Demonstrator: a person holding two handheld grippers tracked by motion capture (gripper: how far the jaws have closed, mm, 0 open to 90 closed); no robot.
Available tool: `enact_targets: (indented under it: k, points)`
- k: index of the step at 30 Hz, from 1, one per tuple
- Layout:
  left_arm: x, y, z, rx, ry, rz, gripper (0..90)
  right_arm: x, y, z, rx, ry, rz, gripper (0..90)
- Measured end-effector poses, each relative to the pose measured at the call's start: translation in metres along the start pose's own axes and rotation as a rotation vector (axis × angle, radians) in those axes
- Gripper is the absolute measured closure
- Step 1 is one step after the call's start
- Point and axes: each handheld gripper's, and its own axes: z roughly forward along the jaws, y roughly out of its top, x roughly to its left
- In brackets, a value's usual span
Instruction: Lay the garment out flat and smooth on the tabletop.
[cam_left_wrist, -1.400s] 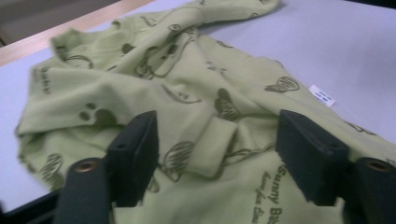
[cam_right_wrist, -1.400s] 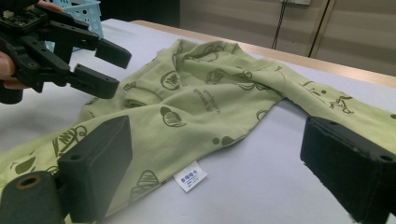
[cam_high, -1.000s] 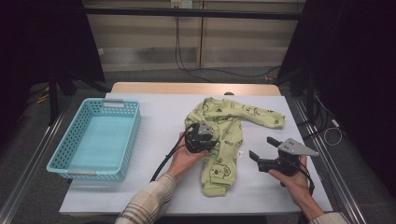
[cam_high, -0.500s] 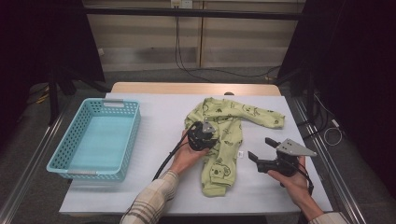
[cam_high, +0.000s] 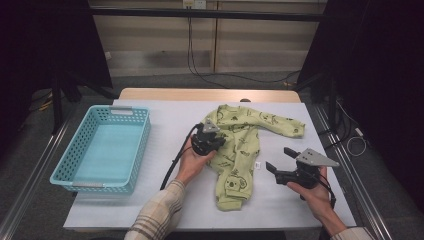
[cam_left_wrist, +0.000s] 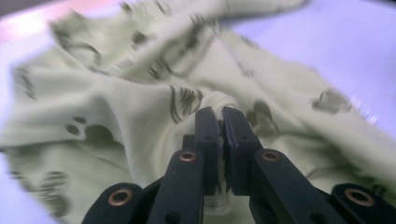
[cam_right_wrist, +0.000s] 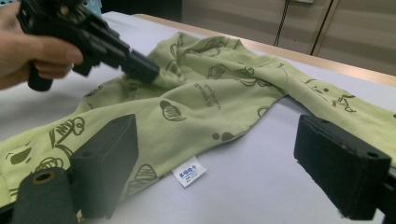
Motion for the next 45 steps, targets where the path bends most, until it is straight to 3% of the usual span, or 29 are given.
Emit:
enact_targets:
  k: [2,10,13,15,17,21,23,26,35,38,40,43,45]
  points:
    - [0.008,0.005,-0.014,-0.027,0.03,-0.005,85.6,0.0,0.0,0.0,-0.003,-0.001,-0.005,13.2]
    - [0.037,0.02,-0.064,-0.179,0.144,-0.12,85.5,0.0,0.001,0.001,-0.002,0.002,-0.007,13.1]
    - [0.049,0.022,-0.076,-0.202,0.165,-0.158,85.4,0.0,0.001,0.001,-0.003,0.003,-0.006,13.1]
    - [0.057,0.021,-0.081,-0.225,0.172,-0.208,85.3,0.0,0.001,0.001,-0.002,0.004,-0.007,13.1]
    - [0.064,0.02,-0.084,-0.237,0.205,-0.237,85.3,0.001,0.001,0.001,0.0,0.013,-0.005,13.1]
    - [0.075,0.018,-0.092,-0.232,0.265,-0.248,85.2,0.001,0.001,0.001,-0.005,0.014,-0.007,13.1]
    - [0.079,0.016,-0.096,-0.243,0.308,-0.282,85.2,0.001,0.001,0.001,-0.005,0.014,-0.009,13.1]
    - [0.088,0.014,-0.102,-0.254,0.325,-0.343,85.0,0.0,0.001,0.001,-0.002,0.003,-0.007,13.1]
    - [0.109,0.005,-0.105,-0.194,0.42,-0.357,84.7,0.0,0.001,0.0,-0.006,0.004,-0.004,13.0]
    - [0.114,0.003,-0.105,-0.187,0.434,-0.389,83.7,-0.001,0.001,0.001,-0.005,0.004,-0.006,12.6]
    - [0.117,0.004,-0.105,-0.175,0.468,-0.391,80.4,-0.001,0.001,0.001,-0.004,0.002,-0.004,12.1]
    - [0.12,0.004,-0.105,-0.17,0.5,-0.406,65.7,0.0,0.001,0.001,-0.001,0.004,-0.006,11.3]
    - [0.12,0.004,-0.105,-0.161,0.517,-0.412,60.6,0.0,0.001,0.001,-0.001,0.005,-0.008,11.3]
